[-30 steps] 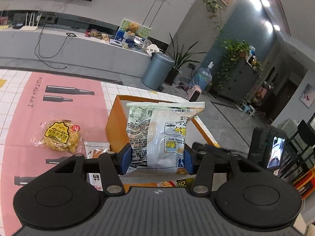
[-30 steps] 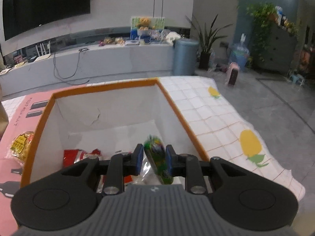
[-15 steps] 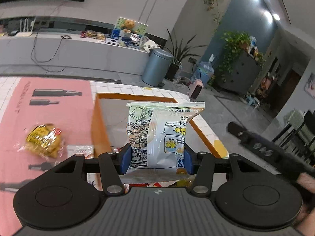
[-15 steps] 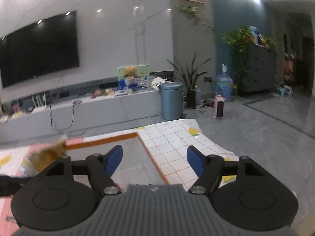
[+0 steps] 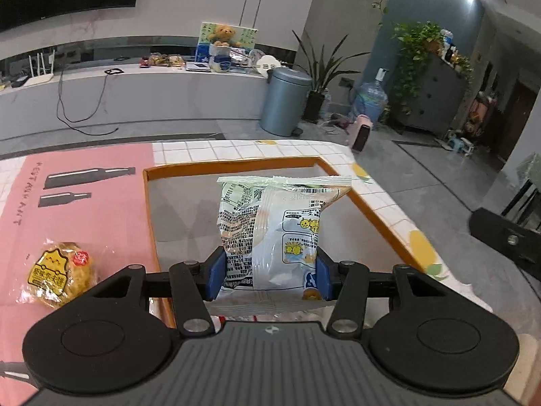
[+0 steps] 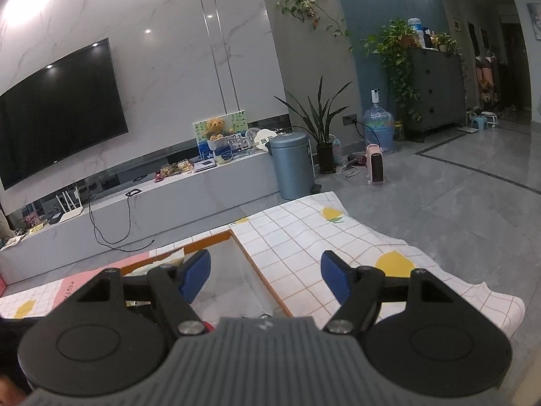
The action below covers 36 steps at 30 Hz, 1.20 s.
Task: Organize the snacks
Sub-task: 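Lower the white noodle-snack pack into the orange box and open the left tool, then move both tools back from the box to the snack pile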
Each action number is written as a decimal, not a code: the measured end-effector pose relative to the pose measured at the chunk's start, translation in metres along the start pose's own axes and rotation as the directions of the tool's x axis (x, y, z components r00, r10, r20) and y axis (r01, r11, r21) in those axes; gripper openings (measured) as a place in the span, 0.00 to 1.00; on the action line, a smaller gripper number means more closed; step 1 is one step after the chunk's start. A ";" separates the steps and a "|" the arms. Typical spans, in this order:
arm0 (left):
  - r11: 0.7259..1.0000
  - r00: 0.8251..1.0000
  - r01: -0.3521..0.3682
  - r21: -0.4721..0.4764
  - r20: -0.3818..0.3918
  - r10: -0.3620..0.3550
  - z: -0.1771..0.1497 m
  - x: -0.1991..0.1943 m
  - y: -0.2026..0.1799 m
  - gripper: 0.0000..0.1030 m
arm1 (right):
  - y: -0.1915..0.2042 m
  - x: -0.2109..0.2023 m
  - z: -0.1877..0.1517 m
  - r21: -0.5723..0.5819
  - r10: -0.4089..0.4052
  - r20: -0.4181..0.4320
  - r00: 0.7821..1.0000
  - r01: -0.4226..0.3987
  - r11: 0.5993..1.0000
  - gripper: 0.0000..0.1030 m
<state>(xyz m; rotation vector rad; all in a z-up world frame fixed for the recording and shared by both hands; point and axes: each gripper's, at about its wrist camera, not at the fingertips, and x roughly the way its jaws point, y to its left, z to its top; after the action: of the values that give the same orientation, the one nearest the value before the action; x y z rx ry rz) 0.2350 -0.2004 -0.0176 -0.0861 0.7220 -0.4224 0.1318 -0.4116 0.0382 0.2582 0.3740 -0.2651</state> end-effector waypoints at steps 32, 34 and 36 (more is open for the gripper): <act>0.981 0.973 -0.163 -0.108 0.144 0.178 -0.017 -0.152 0.079 0.90 | 0.052 -0.009 -0.014 -0.076 0.192 0.010 0.981 -0.191 0.979 0.68; 0.977 0.970 -0.177 -0.123 0.147 0.194 -0.022 -0.162 0.089 0.90 | 0.064 -0.012 -0.018 -0.090 0.232 0.014 0.973 -0.230 0.969 0.68; 0.972 0.966 -0.192 -0.135 0.148 0.211 -0.027 -0.170 0.098 0.90 | 0.075 -0.015 -0.023 -0.102 0.276 0.017 0.961 -0.273 0.957 0.68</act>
<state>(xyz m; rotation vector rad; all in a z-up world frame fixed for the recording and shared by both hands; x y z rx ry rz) 0.1371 -0.0402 0.0462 -0.1563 0.5889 -0.1741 0.1333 -0.3314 0.0388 0.2050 0.3146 0.0234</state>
